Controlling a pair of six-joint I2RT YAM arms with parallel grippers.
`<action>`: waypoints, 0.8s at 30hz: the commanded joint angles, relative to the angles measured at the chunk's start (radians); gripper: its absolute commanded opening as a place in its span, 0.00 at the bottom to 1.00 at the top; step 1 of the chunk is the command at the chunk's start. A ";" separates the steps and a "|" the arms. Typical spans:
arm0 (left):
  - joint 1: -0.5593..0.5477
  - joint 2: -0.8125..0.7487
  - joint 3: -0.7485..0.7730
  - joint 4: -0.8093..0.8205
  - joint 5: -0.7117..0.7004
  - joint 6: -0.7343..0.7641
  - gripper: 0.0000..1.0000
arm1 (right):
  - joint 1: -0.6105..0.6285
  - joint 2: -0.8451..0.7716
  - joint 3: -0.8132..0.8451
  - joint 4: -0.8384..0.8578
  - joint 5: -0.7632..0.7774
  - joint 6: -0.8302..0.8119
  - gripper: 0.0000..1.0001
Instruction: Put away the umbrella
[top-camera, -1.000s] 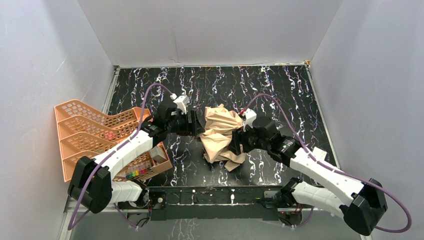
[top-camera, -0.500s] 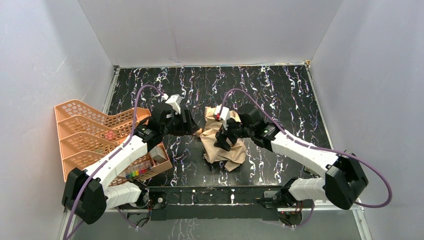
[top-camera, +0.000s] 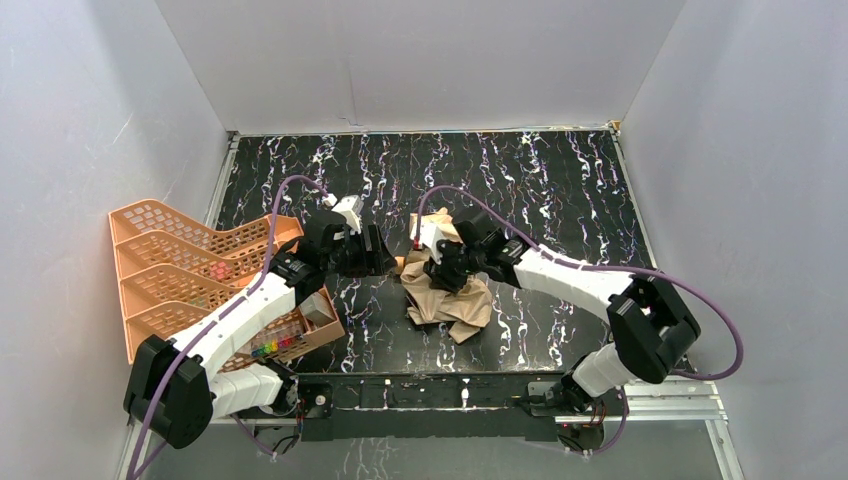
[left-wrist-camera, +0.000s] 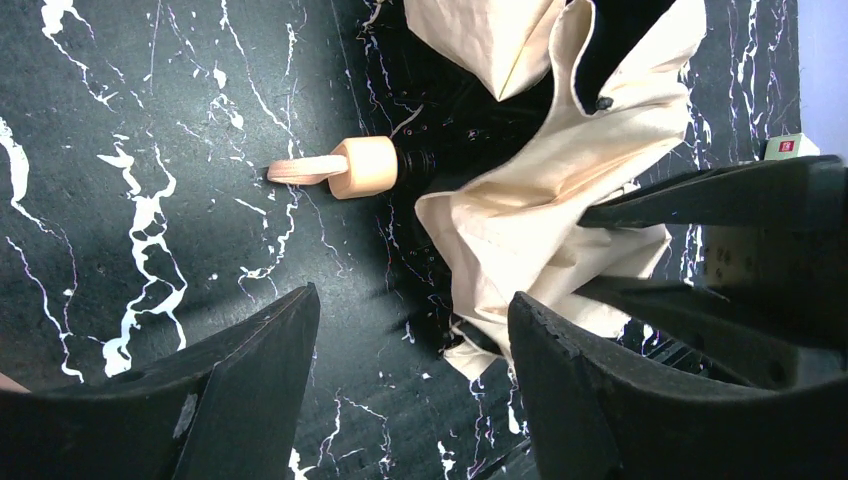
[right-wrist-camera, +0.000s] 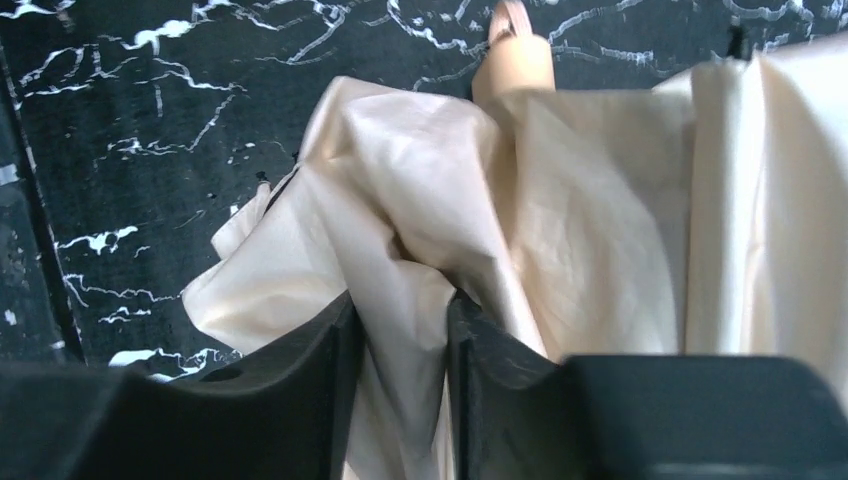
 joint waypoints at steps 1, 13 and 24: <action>0.000 -0.025 -0.001 -0.014 -0.005 0.005 0.68 | 0.003 0.017 0.064 0.034 0.093 0.021 0.35; 0.000 -0.019 0.004 -0.005 0.061 0.048 0.68 | -0.229 0.224 0.316 -0.009 -0.110 0.346 0.00; 0.000 -0.010 0.024 0.008 0.161 0.084 0.73 | -0.344 0.511 0.521 -0.110 0.030 0.584 0.00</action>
